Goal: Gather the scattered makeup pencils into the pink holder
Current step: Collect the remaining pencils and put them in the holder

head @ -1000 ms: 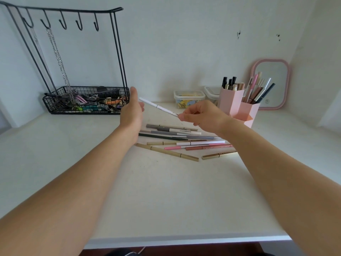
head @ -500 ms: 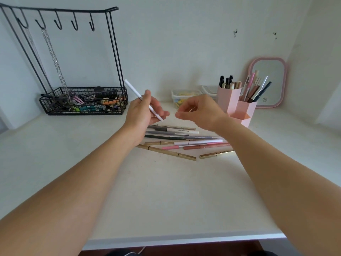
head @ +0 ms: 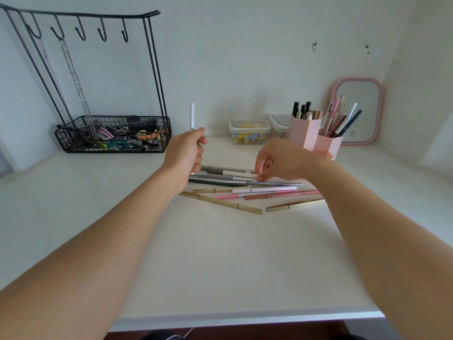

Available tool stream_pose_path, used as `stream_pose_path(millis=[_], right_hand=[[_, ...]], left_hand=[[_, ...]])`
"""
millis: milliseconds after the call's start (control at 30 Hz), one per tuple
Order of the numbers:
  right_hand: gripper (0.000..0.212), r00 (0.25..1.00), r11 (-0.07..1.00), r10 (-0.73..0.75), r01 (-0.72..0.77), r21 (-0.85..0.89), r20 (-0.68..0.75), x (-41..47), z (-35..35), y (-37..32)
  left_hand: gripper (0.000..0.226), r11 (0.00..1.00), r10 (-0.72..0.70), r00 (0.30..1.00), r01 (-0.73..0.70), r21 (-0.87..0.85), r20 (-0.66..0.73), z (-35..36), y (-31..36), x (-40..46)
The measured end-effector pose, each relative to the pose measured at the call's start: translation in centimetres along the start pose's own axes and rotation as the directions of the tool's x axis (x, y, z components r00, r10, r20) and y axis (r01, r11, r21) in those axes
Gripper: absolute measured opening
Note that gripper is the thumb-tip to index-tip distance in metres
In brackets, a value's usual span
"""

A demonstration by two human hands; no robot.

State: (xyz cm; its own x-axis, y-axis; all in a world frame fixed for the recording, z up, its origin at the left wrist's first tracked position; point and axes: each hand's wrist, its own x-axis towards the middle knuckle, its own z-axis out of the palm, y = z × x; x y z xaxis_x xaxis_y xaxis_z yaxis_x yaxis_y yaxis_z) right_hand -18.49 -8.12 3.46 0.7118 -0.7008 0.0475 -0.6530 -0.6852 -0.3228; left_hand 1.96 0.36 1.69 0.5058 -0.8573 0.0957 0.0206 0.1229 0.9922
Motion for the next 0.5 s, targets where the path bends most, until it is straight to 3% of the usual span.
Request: stream_pose_path(millis=[167, 233, 300, 400, 500], right_hand=[[0.009, 1.000, 1.000, 0.011, -0.011, 0.010, -0.009, 0.2, -0.2, 0.1], [0.007, 0.999, 0.994, 0.029, -0.027, 0.102, -0.020, -0.1, -0.7, 0.2], [0.008, 0.997, 0.949, 0.069, -0.053, 0.311, -0.042, -0.5, -1.1, 0.0], [0.009, 0.993, 0.663, 0.098, -0.011, 0.749, -0.073, -0.3, -0.7, -1.0], [0.011, 0.990, 0.363, 0.089, 0.067, 0.929, -0.106, 0.3, 0.8, -2.8]], left_hand=[[0.025, 1.000, 0.021, 1.000, -0.021, -0.018, -0.004, 0.4, -0.5, 0.1], [0.022, 0.997, 0.029, 0.999, -0.031, -0.070, -0.027, 0.4, -0.4, 0.2], [0.023, 0.993, 0.046, 0.998, -0.050, -0.106, -0.040, 0.5, -0.3, 0.2], [0.033, 0.990, 0.082, 0.997, -0.080, -0.116, 0.011, 0.9, -0.4, 0.0], [0.030, 0.984, 0.130, 0.988, -0.119, -0.132, 0.082, 1.7, -0.6, -0.3]])
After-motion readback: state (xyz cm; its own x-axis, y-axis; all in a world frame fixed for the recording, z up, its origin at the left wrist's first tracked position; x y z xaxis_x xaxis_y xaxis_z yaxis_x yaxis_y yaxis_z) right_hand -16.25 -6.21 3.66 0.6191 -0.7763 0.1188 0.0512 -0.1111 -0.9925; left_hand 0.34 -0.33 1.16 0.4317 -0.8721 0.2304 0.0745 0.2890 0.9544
